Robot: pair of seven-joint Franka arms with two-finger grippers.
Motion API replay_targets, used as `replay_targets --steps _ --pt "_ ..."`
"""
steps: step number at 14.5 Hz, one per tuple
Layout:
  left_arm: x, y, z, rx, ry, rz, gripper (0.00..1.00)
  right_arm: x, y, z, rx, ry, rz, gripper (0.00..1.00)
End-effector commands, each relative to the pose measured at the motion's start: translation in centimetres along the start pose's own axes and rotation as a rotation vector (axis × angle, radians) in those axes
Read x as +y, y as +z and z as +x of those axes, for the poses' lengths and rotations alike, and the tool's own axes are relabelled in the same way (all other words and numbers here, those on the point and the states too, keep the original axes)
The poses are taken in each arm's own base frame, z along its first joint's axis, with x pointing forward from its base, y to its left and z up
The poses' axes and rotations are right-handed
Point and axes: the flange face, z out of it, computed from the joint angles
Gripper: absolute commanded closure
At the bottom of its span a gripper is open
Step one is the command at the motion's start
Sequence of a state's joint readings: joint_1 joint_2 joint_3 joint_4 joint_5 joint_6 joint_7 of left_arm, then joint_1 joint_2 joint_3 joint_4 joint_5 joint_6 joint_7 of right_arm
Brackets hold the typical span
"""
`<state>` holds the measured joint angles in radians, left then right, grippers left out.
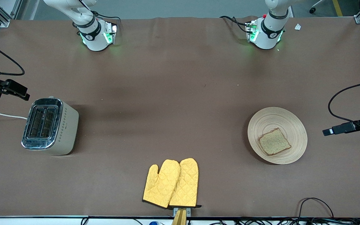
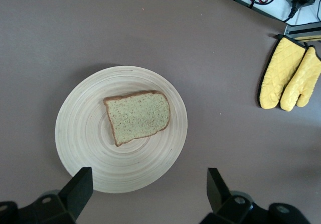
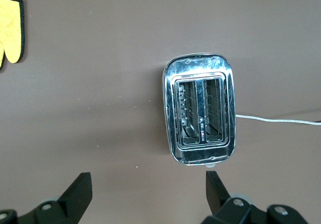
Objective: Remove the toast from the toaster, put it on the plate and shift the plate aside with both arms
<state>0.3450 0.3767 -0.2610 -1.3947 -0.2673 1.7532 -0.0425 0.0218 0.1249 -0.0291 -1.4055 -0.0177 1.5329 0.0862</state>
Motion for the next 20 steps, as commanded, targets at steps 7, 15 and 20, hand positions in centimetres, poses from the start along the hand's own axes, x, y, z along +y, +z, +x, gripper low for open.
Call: replay_targets --steps 7,15,20 --pt "9.4 -9.3 -8.4 0.108 0.088 0.403 0.0 0.3 -0.4 -0.6 0.005 -0.005 0.007 0.0" --pt "9.4 -12.3 -15.9 0.019 0.116 0.385 0.0 1.2 -0.2 -0.4 0.002 0.017 0.0 0.0" --pt "10.1 -12.1 -16.7 0.007 0.134 0.388 0.0 3.6 0.3 -0.1 -0.007 0.055 0.005 0.0"
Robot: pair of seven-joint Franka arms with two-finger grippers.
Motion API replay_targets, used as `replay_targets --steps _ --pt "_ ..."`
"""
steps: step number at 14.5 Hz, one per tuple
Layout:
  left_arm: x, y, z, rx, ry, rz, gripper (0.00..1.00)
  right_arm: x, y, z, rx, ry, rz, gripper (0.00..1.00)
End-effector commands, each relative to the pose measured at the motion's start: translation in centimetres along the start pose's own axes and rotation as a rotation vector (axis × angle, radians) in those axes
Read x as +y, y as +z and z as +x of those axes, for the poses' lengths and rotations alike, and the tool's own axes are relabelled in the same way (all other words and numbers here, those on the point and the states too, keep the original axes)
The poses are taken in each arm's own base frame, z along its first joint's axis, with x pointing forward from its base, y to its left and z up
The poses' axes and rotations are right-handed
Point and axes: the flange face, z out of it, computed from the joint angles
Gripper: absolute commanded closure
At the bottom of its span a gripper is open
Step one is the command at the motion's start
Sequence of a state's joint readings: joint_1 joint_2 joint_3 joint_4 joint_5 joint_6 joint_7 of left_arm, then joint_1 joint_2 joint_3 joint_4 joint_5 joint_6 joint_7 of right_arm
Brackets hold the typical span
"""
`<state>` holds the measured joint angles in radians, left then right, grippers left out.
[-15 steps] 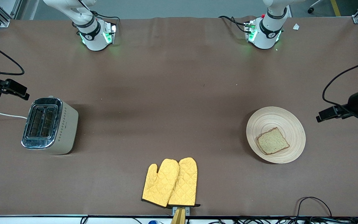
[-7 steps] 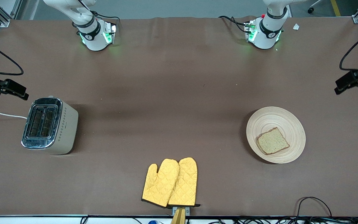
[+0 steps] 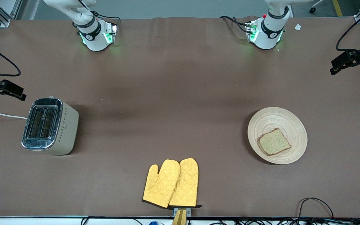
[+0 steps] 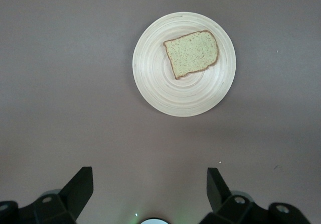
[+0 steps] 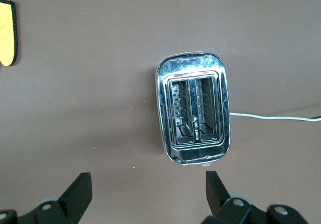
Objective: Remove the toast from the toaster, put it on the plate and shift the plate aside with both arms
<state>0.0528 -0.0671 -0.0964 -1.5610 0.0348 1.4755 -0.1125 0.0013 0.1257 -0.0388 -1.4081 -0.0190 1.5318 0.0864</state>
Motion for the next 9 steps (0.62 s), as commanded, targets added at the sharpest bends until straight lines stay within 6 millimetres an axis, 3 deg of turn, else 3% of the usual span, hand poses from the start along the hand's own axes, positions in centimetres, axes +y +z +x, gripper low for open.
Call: replay_targets --steps 1,6,9 --pt "-0.1 -0.1 -0.4 0.013 0.024 -0.012 0.0 2.2 0.0 -0.1 0.001 0.029 0.008 0.0" --pt "0.7 0.3 0.0 0.004 0.078 -0.013 0.0 1.6 -1.0 -0.2 0.02 0.02 0.013 0.0" --pt "1.2 -0.4 -0.1 0.019 0.087 -0.014 0.0 -0.2 -1.1 -0.4 0.02 -0.007 0.006 0.0"
